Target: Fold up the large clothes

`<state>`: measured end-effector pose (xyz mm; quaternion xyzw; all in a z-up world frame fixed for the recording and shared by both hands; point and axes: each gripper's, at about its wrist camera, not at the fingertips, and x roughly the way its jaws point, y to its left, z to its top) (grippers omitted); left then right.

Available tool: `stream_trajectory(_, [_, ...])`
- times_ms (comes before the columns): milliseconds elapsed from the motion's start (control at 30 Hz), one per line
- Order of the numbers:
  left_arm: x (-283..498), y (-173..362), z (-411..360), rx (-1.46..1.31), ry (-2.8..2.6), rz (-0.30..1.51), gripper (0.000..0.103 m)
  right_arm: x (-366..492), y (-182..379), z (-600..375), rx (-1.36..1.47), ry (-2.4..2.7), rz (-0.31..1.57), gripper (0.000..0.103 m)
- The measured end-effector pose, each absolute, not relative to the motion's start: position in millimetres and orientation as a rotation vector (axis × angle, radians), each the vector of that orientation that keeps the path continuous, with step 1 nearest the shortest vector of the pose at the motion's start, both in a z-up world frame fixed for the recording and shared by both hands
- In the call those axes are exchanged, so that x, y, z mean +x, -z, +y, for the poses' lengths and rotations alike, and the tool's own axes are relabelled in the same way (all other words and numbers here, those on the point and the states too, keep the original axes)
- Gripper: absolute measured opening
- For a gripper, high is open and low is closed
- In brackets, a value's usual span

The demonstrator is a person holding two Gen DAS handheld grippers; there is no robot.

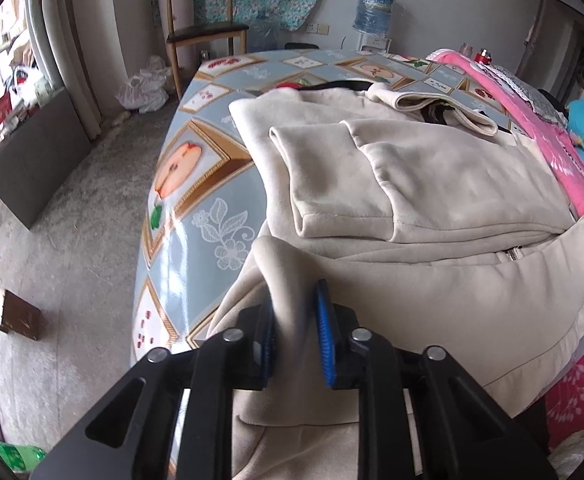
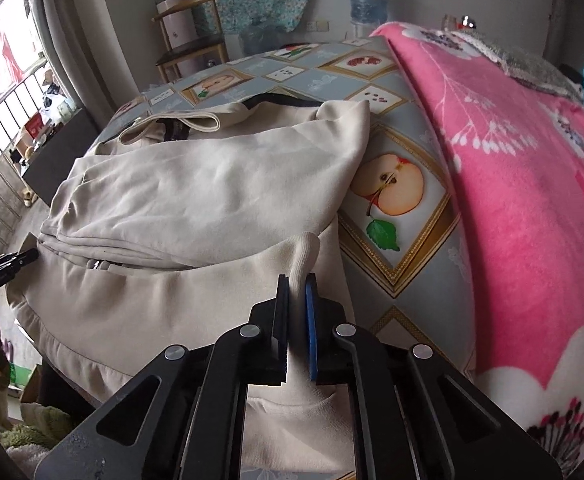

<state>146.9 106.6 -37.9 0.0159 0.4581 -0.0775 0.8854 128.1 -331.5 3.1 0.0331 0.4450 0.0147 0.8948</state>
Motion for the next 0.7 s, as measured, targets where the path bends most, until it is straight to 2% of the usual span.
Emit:
stream_trajectory(167, [120.8, 7.8, 104.7, 0.063, 0.175, 0.816, 0.008, 95.5, -32.2, -315.6, 0.042, 0.052, 0.809, 0.006])
stream_trajectory(433, [100.6, -52.1, 110.8, 0.005, 0.221, 0.656, 0.007, 73.4, -76.5, -309.1, 0.095, 0.107, 0.661, 0.006])
stream_trajectory(700, [167.7, -107.5, 110.9, -0.008, 0.269, 0.554, 0.007, 142.7, -120.0, -328.2, 0.081, 0.071, 0.551, 0.006])
